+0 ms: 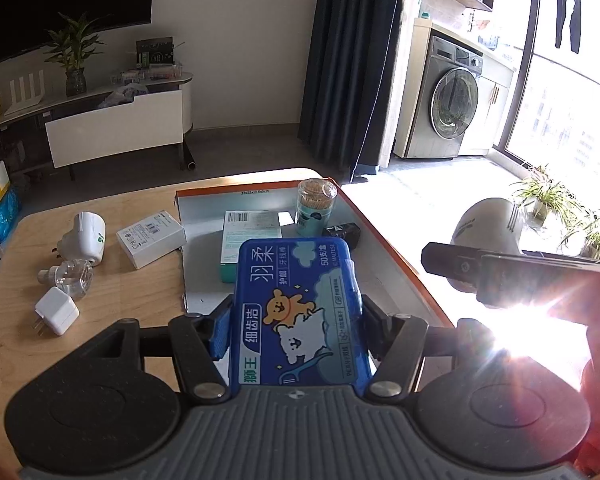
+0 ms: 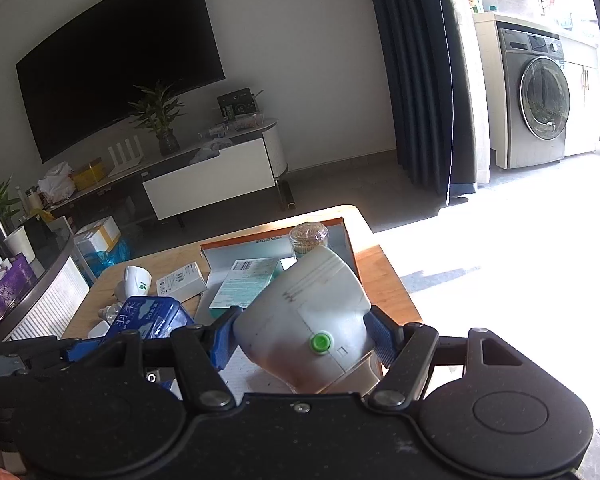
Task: Organize rigid objects
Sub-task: 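Carry the blue tin and white repellent plug with both tools into the tray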
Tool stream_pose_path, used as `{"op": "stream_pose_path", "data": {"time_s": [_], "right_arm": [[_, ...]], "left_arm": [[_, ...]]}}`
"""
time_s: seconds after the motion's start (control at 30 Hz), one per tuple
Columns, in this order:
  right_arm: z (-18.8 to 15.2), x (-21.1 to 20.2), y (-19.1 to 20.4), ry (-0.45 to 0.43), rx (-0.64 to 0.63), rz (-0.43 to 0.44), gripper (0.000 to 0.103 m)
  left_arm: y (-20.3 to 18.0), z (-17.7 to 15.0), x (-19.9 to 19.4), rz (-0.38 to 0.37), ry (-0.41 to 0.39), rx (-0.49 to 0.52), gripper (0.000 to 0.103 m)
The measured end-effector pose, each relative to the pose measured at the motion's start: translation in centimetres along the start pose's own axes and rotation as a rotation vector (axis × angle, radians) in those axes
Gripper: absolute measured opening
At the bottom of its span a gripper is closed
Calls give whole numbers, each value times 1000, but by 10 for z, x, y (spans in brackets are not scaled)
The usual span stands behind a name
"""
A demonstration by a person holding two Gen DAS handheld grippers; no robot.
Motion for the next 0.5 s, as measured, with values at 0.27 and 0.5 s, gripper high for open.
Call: {"op": "stream_pose_path", "data": {"time_s": [0.27,0.5], "right_arm": [[1,9,-2,11,-1,6,80],[5,21,-1,25,-4,14,80]], "left_arm": [[4,3,7,12,5,-8,63],[10,8,14,27,12,-22,63]]}}
Point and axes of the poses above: each gripper's, at about its wrist camera, not at the fingertips, and x roughly the way its jaws point, y to its left, z to its top, the point moved 8 cm from there along x, roughly the way its jaws point, and after that the axes turned 8 degrees about z, right-handed, at the moved point
